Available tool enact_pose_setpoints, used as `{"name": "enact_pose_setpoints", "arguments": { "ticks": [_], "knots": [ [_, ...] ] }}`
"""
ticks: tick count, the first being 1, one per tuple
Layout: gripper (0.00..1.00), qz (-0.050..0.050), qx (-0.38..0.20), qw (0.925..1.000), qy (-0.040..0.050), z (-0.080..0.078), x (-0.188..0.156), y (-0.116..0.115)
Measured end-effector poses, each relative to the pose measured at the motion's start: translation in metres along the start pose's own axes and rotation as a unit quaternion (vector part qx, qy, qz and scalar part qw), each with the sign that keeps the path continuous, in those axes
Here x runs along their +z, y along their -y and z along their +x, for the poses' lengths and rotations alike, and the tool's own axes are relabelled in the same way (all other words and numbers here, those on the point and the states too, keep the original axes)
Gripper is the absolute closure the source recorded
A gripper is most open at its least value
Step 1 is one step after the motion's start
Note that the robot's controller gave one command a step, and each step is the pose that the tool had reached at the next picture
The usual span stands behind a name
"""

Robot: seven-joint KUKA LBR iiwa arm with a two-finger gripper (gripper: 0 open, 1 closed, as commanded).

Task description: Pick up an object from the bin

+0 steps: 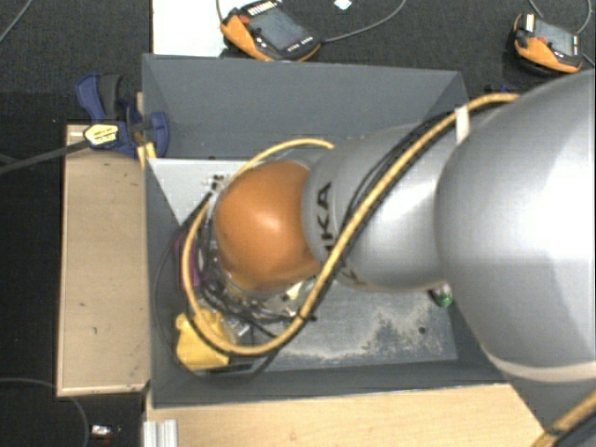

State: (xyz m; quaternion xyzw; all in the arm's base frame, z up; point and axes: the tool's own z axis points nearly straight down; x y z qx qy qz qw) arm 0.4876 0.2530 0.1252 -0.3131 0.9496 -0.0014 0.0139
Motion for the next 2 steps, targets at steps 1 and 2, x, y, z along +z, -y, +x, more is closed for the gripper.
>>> {"name": "enact_pose_setpoints", "arguments": {
  "ticks": [1, 2],
  "knots": [
    [1.0, 0.0, 0.002, 1.0, 0.0009, -0.001, -0.016, 0.0],
    [1.0, 0.0, 0.003, 1.0, 0.001, -0.002, -0.045, 0.0]
  ]
}}
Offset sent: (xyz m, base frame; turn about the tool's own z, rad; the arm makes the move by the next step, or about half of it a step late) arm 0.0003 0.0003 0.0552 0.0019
